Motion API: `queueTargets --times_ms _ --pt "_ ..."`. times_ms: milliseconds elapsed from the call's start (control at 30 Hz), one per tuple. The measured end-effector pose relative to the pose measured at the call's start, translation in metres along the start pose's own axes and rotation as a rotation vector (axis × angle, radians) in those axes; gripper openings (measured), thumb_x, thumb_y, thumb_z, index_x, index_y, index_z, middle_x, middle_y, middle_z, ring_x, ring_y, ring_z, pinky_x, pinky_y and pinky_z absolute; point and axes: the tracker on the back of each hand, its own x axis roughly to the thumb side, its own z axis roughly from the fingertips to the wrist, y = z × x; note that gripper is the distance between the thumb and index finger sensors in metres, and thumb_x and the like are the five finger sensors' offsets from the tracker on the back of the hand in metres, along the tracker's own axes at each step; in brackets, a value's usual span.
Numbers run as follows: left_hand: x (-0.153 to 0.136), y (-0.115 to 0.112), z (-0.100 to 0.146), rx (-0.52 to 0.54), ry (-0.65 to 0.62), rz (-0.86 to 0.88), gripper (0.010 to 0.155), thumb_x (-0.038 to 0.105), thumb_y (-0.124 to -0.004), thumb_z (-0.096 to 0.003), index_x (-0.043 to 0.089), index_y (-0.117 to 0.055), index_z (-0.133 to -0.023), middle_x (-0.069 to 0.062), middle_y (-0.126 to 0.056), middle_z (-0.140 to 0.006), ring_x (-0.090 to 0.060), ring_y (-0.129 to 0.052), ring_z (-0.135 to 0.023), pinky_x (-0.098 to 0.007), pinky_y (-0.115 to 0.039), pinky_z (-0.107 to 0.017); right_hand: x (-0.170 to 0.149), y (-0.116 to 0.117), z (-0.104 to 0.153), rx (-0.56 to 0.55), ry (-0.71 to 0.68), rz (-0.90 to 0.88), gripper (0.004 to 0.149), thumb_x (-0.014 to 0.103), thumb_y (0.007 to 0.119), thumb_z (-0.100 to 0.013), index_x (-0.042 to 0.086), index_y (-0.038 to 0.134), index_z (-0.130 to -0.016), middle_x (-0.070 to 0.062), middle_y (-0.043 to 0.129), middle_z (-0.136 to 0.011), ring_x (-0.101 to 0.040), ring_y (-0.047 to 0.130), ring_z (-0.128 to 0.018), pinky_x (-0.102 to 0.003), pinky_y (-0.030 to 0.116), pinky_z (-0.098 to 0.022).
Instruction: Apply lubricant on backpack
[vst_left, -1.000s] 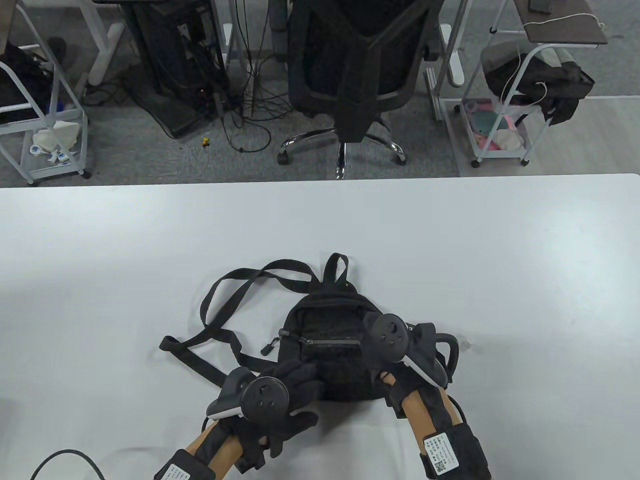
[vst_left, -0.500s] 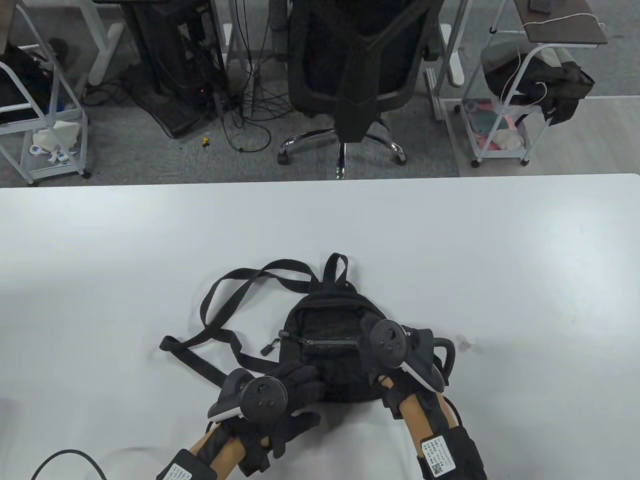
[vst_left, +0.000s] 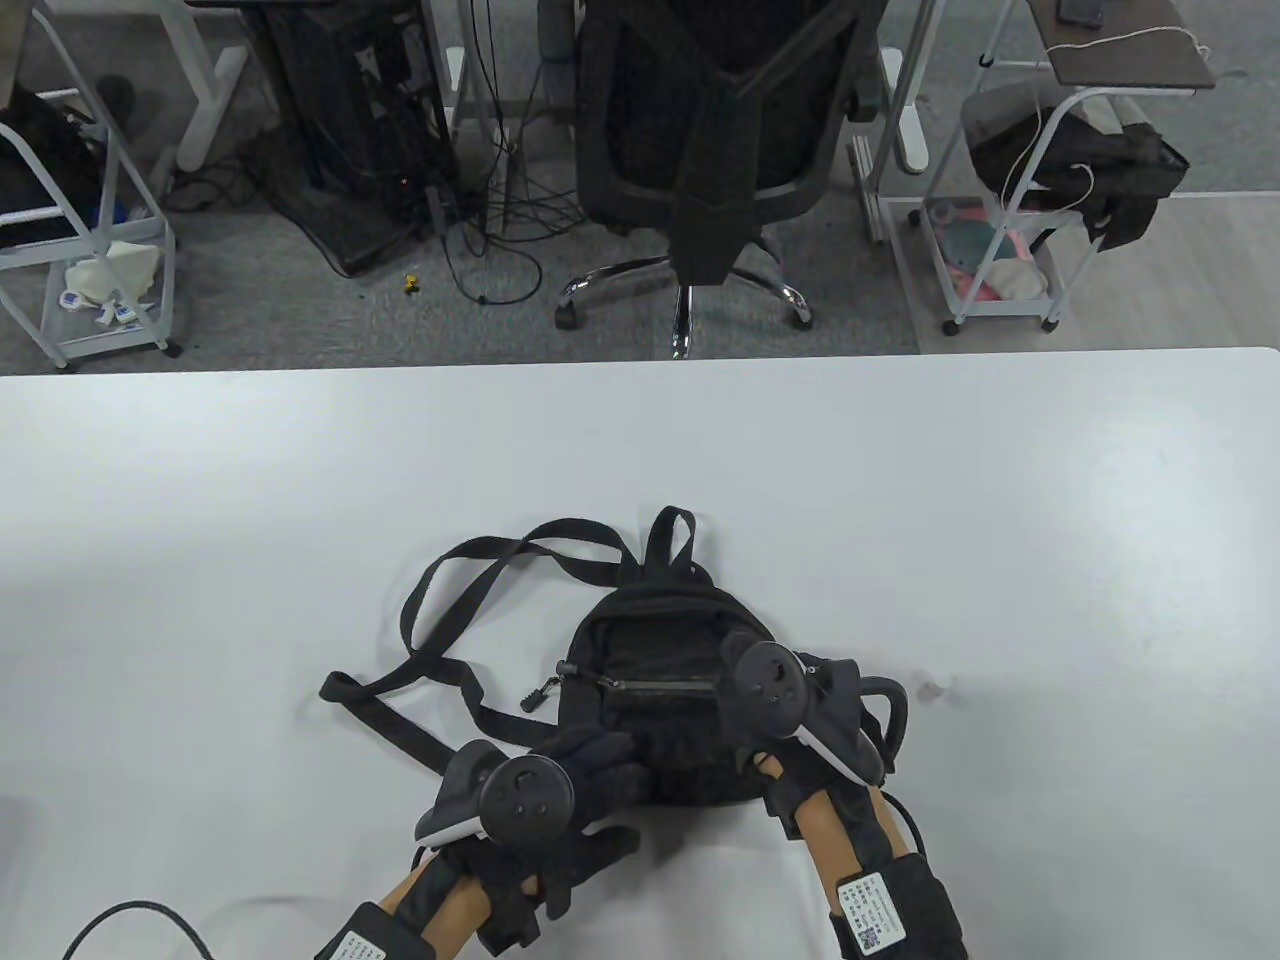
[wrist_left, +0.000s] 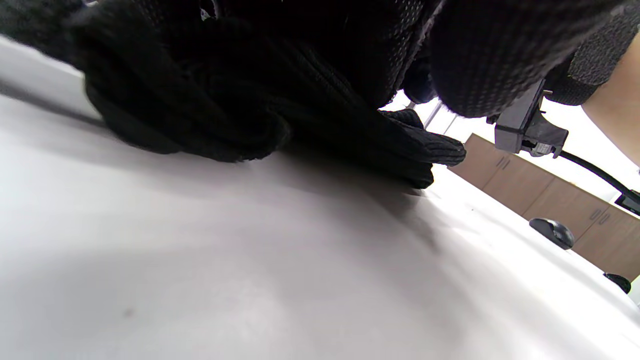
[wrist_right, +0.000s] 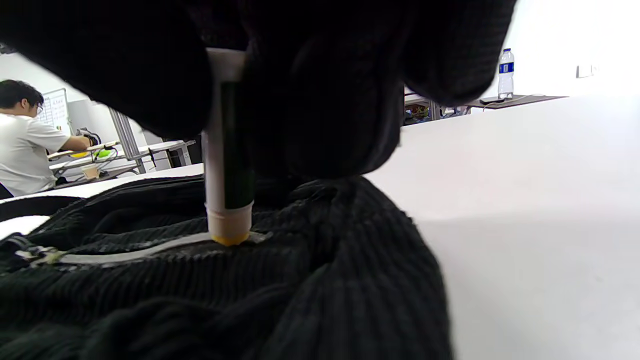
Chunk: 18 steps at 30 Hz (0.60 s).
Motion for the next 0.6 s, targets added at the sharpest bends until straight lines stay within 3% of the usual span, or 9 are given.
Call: queueTargets --times_ms 600 --pt "-0.0009 -0.0008 -0.0009 0.008 0.004 -0.001 0.065 0.053 -0.083 -0.0465 0.017 -0.078 -0.100 -0.013 -0.063 -0.111 -0.045 -0.059 -0.099 -0.066 -0.057 -0.070 0.0098 -0.0012 0.0014 -0.008 0.006 0.048 0.045 0.048 0.091 -0.048 0.033 0.083 -0.089 0.002 0.099 -0.073 -0.016 0.109 -0.048 -0.046 0.083 -0.053"
